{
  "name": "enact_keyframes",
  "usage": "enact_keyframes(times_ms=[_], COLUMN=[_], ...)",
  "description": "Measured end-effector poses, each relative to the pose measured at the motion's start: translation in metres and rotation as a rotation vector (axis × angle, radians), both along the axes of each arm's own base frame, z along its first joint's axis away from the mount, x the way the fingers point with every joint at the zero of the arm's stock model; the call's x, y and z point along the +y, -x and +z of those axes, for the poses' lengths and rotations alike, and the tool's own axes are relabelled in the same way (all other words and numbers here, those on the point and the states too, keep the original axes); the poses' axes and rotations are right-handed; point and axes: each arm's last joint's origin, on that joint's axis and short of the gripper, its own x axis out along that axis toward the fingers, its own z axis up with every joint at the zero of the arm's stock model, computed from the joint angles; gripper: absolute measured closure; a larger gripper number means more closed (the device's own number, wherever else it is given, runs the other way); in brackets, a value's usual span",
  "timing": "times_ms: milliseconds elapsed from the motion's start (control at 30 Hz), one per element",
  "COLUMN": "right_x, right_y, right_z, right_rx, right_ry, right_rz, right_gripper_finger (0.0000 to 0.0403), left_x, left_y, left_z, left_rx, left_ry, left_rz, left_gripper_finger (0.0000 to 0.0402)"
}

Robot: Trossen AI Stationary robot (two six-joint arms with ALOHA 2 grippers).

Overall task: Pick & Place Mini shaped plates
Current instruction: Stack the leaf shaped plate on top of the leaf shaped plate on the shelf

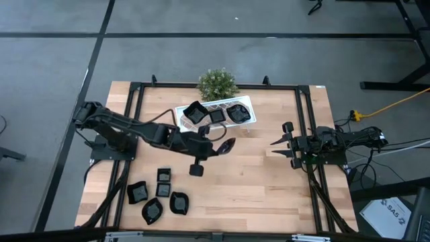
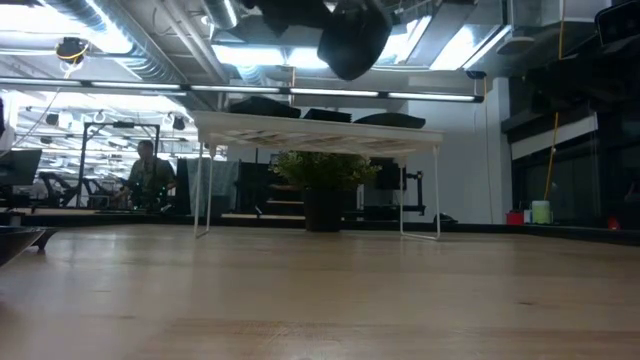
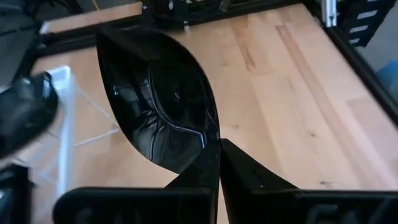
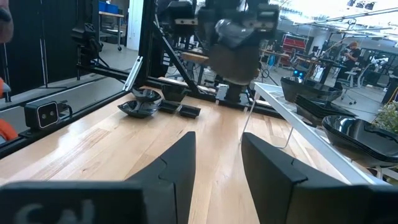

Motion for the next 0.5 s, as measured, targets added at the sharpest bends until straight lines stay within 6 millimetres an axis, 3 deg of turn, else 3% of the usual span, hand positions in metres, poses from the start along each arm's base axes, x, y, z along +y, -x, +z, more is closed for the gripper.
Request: enact_keyframes(times_ms=[367,500], right_x=[0.000,0.000], right_y=[0.000,0.000], right_z=[0.000,0.000], right_rx=[0.000,0.000], right_ry=[0.000,0.000], right_rz=[0.000,0.000], right_gripper_finger=[0.0273,0.0273], left_x=[0.027,0.039], left_y=[-0.006,-0.006], left_z=[0.032,0.033], left_rx=[-0.019,-0.012], left_ry=[-0.126,-0.131], left_rz=[0.005,0.036], left_gripper_finger=[0.0399,0.0400])
